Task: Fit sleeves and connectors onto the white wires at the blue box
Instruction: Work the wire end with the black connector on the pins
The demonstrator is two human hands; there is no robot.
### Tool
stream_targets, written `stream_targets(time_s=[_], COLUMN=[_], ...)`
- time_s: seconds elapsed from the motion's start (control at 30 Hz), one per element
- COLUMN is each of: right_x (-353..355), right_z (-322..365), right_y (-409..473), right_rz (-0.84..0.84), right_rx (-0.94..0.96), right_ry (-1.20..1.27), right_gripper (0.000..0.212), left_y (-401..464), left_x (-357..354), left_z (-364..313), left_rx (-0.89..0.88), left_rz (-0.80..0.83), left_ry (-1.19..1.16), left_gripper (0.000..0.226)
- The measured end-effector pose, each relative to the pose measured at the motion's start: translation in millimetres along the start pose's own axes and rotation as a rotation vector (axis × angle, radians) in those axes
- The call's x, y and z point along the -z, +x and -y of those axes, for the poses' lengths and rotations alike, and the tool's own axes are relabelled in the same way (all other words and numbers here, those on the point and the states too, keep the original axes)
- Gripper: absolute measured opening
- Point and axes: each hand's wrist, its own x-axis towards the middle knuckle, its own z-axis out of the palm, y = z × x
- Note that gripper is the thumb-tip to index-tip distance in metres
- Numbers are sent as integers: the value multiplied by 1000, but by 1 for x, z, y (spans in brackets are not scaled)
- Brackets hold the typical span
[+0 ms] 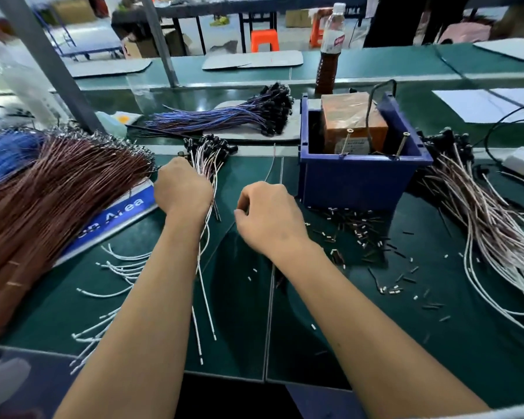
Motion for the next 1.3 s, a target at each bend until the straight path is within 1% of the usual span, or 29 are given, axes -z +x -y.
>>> stream_targets(time_s=[0.07, 0.13, 0.23, 0.27, 0.3, 0.33, 0.37, 0.43, 0.47, 0.5, 0.53, 0.57, 0.63, 0.67, 0.73, 0.8, 0.9, 0.97, 1.0, 1.07, 1.13, 1.17, 1.23, 1.3], right_x=[-4, -5, -6, -6, -6, -6, -5, -2, 1, 4, 8, 12, 18, 20, 22, 23, 24, 25, 24, 21, 15, 12, 5, 1], right_z=[3, 5, 4, 4, 5, 6, 8, 13, 16, 17, 18, 18, 15, 13, 4, -7, -22, -28, -29, -30, -28, -27, -26, -23], right_y=[3, 4, 7, 8, 9, 11, 12, 15, 17, 20, 21, 21, 20, 20, 18, 17, 17, 16, 16, 17, 16, 16, 20, 23], right_rz=[1, -8, -36, -53, -70, -90, -108, -126, -121, -103, -73, -34, 31, 42, 34, 11, 42, 95, 97, 92, 124, 125, 76, 6], right_rx=[0, -9, -25, -28, -33, -44, -61, -115, -149, -183, -207, -218, -208, -199, -182, -159, -157, -179, -201, -295, -419, -457, -490, -497], right_ry=[18, 43, 92, 116, 153, 209, 283, 467, 563, 654, 738, 814, 940, 970, 953, 852, 672, 566, 558, 659, 817, 849, 878, 935], right_gripper=[9, 9, 10, 10, 11, 12, 15, 22, 26, 30, 34, 38, 42, 41, 34, 28, 28, 30, 34, 41, 42, 42, 43, 39], left_y=[1, 5, 14, 14, 14, 13, 8, -4, -8, -14, -18, -24, -34, -39, -49, -54, -58, -59, -58, -55, -51, -50, -48, -50], left_x=[5, 10, 18, 22, 25, 28, 31, 38, 40, 43, 44, 44, 40, 37, 29, 22, 17, 16, 17, 21, 30, 36, 47, 56], left_z=[0, -2, -8, -12, -16, -22, -28, -37, -41, -46, -50, -54, -62, -65, -68, -67, -58, -53, -50, -41, -31, -26, -19, -16], left_rx=[6, 39, 99, 134, 170, 203, 242, 280, 286, 281, 271, 266, 249, 232, 183, 159, 188, 180, 152, 76, 0, -30, -69, -118], left_rz=[13, 32, 38, 41, 58, 98, 157, 276, 312, 340, 343, 331, 275, 247, 224, 252, 340, 449, 503, 567, 623, 663, 755, 820], left_ry=[-19, -50, -179, -291, -474, -694, -904, -1246, -1376, -1486, -1585, -1679, -1787, -1802, -1805, -1727, -1466, -1271, -1165, -938, -717, -631, -508, -408], left_gripper=[18, 17, 30, 29, 24, 16, 13, 21, 18, 12, 10, 13, 14, 18, 29, 39, 44, 40, 34, 22, 19, 18, 17, 16])
